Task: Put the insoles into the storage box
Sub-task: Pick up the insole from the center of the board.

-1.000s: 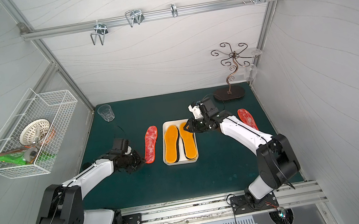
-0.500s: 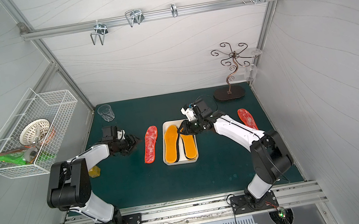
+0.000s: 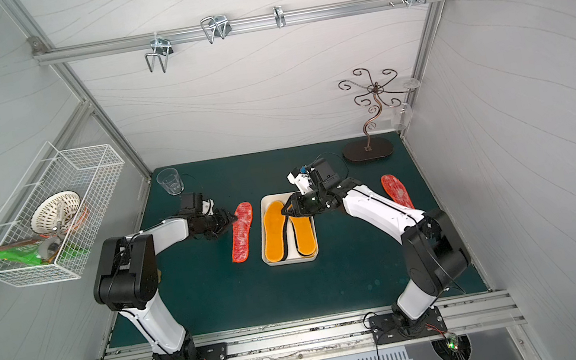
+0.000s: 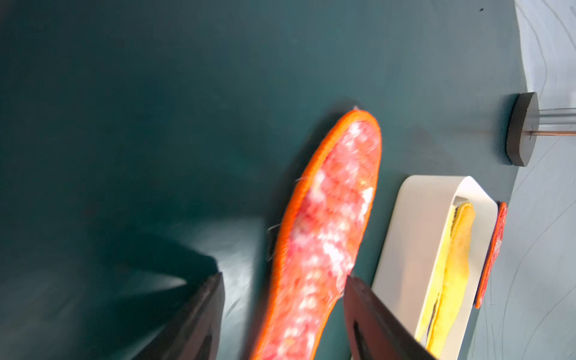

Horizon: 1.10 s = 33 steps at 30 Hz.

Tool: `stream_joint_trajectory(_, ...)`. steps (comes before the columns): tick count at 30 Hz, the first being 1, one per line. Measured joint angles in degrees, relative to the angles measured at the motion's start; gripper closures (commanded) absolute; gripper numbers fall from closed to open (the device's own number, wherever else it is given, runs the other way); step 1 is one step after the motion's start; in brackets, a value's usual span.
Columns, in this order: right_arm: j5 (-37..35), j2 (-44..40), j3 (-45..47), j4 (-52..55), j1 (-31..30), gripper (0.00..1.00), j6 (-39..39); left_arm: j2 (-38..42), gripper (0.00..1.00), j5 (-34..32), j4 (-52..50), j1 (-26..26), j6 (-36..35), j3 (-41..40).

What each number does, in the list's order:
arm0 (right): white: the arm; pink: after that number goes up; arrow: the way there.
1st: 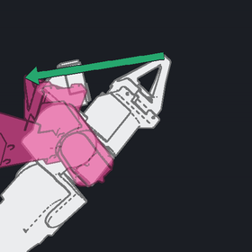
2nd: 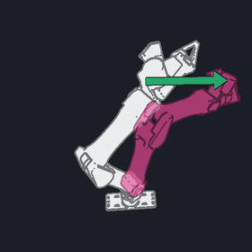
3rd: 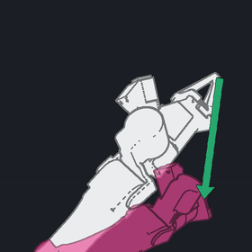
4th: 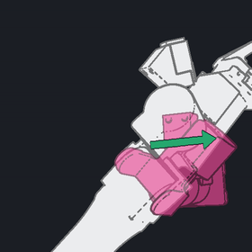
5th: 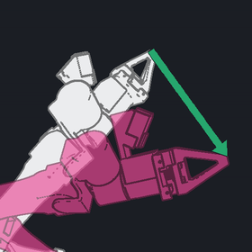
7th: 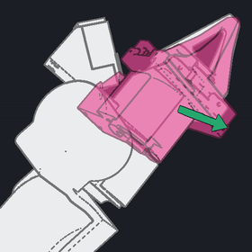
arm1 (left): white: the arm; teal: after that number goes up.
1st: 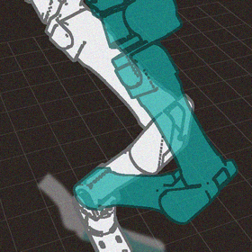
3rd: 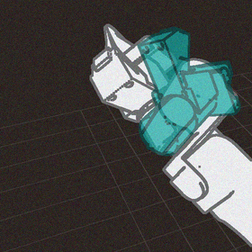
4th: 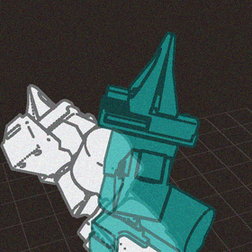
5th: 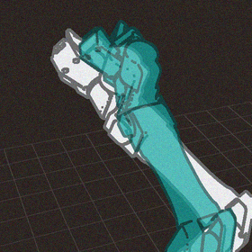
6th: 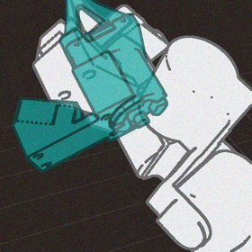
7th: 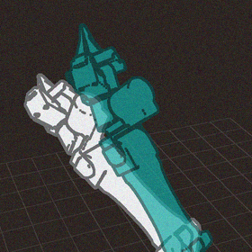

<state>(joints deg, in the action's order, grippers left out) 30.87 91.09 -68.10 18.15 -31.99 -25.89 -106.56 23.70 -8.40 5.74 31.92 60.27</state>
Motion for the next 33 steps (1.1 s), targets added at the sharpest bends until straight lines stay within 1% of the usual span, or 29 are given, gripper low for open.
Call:
stream_joint_trajectory(3,0.9,0.0,0.0,-0.4,0.5,0.66,-0.1,-1.9,0.64,-1.5,0.3,1.6,0.2,1.7)
stream_joint_trajectory(4,1.3,0.0,0.1,-0.7,0.7,0.65,-0.2,-2.4,0.75,-2.1,0.3,2.0,0.7,2.0)
stream_joint_trajectory(7,2.6,0.0,0.5,-1.7,1.9,0.65,-0.8,-3.5,1.0,-4.8,-0.3,3.1,1.4,2.8)
stream_joint_trajectory(12,3.6,0.0,1.4,-2.2,3.3,0.65,-1.6,-3.6,1.0,-7.4,-2.1,3.8,1.7,3.8)
stream_joint_trajectory(20,4.2,-0.1,1.8,-2.4,4.2,0.65,-2.0,-2.3,1.0,-8.5,-3.3,4.1,1.7,3.0)
stream_joint_trajectory(26,4.1,-0.2,2.5,-2.4,6.2,0.65,-3.1,6.5,1.0,-8.9,-7.7,4.1,1.9,-3.3)
stream_joint_trajectory(33,4.0,-0.2,3.7,-2.5,8.1,0.65,-4.4,16.1,1.0,-9.6,-8.8,4.1,3.3,-6.4)
